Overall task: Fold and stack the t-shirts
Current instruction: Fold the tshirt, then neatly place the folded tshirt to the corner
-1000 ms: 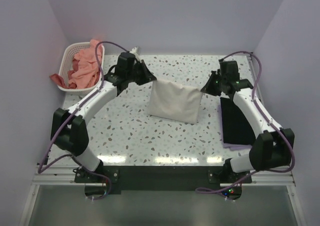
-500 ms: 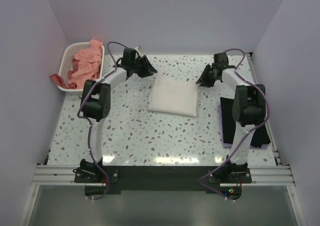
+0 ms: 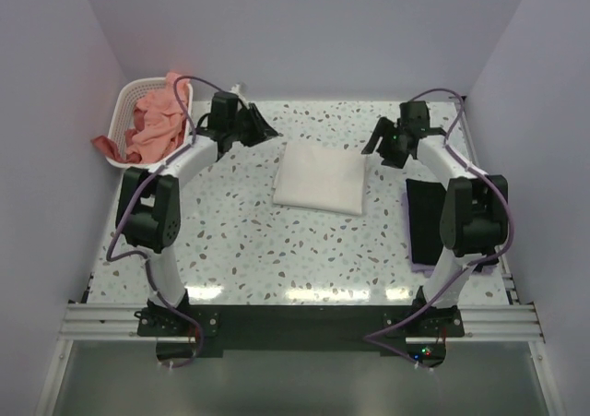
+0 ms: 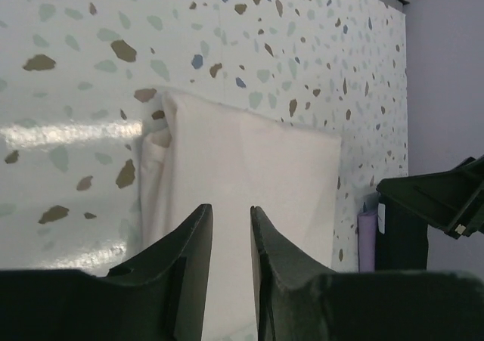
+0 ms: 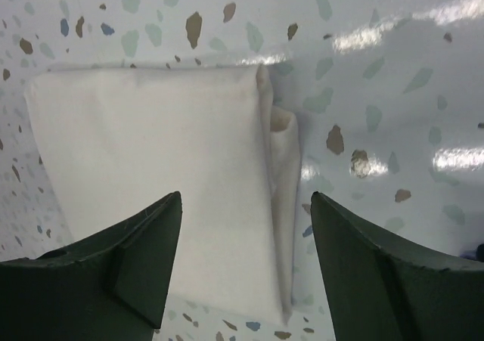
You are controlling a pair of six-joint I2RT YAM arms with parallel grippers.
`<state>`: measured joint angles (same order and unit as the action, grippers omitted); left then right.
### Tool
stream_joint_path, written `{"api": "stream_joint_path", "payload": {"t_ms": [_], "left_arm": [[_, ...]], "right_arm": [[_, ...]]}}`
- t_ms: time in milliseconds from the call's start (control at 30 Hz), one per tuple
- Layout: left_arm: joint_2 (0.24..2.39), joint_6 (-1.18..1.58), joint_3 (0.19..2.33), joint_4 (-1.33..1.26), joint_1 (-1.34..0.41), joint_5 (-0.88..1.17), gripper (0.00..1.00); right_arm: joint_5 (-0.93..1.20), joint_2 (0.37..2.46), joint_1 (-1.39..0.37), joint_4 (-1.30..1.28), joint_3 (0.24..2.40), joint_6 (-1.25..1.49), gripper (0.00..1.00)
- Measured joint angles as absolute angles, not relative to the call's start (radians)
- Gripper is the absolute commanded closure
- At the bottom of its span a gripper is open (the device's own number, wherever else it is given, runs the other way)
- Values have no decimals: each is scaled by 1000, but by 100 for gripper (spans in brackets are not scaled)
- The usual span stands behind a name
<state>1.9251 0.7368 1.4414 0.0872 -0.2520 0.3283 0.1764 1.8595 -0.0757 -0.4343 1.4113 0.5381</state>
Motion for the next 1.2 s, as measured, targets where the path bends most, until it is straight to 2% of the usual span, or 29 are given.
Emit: {"api": "stream_joint_path", "payload": {"t_ms": [33, 167, 200, 300, 533, 833, 1200], "left_arm": [[1906, 736, 1422, 84, -275, 316, 71], [1885, 736, 1366, 76, -371, 282, 73], [1887, 736, 1352, 77, -394, 276, 73], [1898, 736, 1325, 76, -437, 270, 74], [1947, 739, 1295, 61, -440, 257, 75], [1982, 739, 1293, 49, -440, 253, 75], [1986, 709, 1325, 71, -447, 257, 73]], "right_arm": [[172, 1835, -86, -433, 1382, 537, 28], [147, 1799, -147, -419, 1313, 532, 50], [142, 1799, -166, -413, 1301, 532, 53], [122, 1798, -210, -395, 1261, 535, 59], [123, 1797, -250, -342, 1149, 546, 64], [121, 1703, -253, -301, 980, 550, 63], [95, 1617, -227, -310, 969, 558, 35]]}}
